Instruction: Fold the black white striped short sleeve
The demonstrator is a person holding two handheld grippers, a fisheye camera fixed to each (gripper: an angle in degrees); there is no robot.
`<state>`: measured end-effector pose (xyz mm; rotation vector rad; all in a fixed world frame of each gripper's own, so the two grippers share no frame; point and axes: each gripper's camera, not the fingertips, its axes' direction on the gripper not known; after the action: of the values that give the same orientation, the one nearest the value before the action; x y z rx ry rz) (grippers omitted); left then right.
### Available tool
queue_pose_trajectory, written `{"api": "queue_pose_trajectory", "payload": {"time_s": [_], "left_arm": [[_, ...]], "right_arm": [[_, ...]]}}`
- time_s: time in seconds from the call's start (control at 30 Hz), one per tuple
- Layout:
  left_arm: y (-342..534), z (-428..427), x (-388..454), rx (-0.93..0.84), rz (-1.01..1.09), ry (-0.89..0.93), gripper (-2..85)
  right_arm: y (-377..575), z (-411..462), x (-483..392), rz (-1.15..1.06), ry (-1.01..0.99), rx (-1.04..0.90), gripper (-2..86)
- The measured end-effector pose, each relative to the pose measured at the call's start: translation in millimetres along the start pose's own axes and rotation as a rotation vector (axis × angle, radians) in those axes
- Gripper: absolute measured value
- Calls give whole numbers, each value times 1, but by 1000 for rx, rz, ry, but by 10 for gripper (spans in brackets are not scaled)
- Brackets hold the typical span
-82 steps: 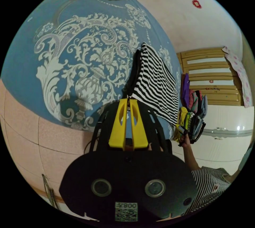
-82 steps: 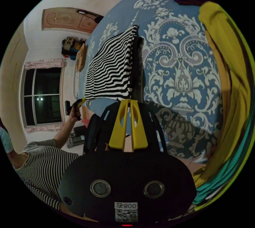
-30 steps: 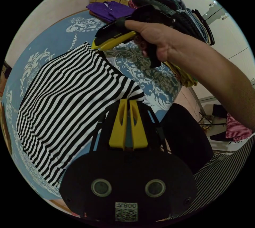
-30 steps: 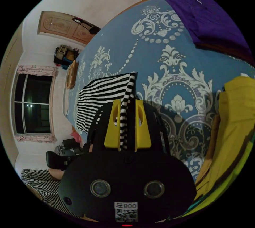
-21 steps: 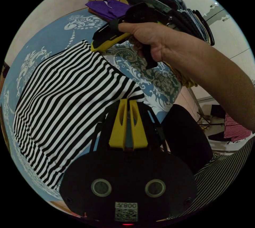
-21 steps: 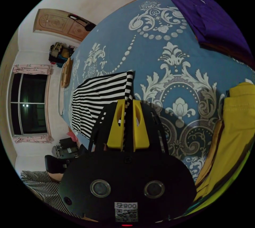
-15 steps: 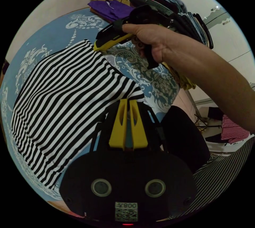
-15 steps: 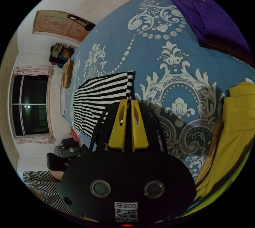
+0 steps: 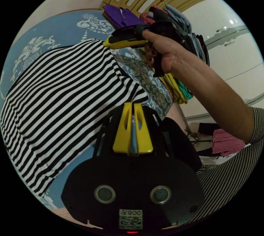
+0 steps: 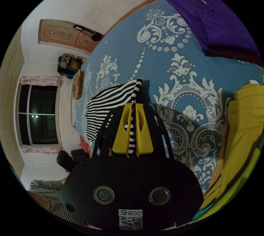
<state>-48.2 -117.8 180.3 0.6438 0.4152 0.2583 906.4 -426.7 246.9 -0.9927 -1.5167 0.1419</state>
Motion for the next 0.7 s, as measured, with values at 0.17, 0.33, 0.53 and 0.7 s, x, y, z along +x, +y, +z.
{"api": "queue_pose_trajectory", "payload": {"time_s": [0.17, 0.33, 0.53, 0.7], "left_arm": [[16, -74, -25, 97, -61, 90, 11], [49, -184, -59, 265, -137, 169, 11], [119, -310, -115, 472, -315, 204, 10], [179, -393, -157, 590, -456, 218, 9]], "right_arm": [[-7, 24, -28, -1, -44, 34, 19], [-14, 51, -69, -28, -131, 78, 19], [-24, 104, -144, -133, -234, 85, 20], [-35, 178, -221, -245, -250, 18, 20]]}}
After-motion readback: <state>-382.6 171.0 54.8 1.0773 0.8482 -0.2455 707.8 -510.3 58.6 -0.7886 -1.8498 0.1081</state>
